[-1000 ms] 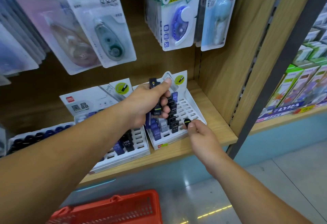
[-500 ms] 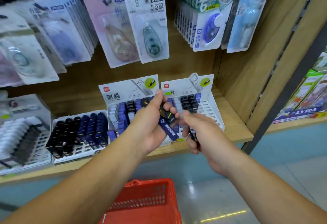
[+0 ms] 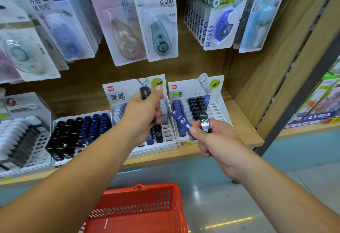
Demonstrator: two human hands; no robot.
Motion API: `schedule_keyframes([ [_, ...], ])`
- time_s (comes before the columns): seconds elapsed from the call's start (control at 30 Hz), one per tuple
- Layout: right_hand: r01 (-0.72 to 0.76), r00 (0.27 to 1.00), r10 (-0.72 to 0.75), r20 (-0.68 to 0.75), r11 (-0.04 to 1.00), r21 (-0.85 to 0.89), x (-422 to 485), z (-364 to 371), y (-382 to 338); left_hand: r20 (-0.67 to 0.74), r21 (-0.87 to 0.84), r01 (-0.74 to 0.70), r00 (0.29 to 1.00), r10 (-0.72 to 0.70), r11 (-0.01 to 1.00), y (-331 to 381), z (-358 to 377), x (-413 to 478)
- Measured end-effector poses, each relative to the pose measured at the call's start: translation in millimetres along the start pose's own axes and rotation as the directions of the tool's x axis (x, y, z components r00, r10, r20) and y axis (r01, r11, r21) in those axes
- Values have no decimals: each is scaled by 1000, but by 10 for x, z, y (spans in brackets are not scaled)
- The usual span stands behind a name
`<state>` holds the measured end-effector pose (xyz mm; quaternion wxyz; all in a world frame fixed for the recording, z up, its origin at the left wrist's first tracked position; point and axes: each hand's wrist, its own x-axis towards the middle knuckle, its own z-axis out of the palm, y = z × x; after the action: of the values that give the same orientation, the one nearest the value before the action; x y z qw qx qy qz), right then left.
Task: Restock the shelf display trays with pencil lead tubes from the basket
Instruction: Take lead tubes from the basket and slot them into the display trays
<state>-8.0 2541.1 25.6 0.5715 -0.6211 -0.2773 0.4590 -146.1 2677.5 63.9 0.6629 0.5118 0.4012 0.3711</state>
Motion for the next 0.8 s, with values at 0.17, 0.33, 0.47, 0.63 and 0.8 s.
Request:
schedule_keyframes([
  [0.17,1,1000,0,-22,999,33,19,-16,7,223,314,-30,974,-43,949,-61,48,-140],
  [0.33,1,1000,-1,7,1000,8,-9,-4,-23,269,299,-33,962,-51,954,-40,-40,-163],
  [0.47,-58,998,56,35,997,53,-35,2,-71,308,260,-10,949,-73,966,-5,-136,-201],
  [0.63,13,974,-3,226,999,-42,-108,91,-144,356,272,2,929,-102,962,-3,-163,-373],
  [0.8,-33,939,36,341,999,-13,-204,296,-173,301,328,64,938,-169,942,-9,-381,-654],
])
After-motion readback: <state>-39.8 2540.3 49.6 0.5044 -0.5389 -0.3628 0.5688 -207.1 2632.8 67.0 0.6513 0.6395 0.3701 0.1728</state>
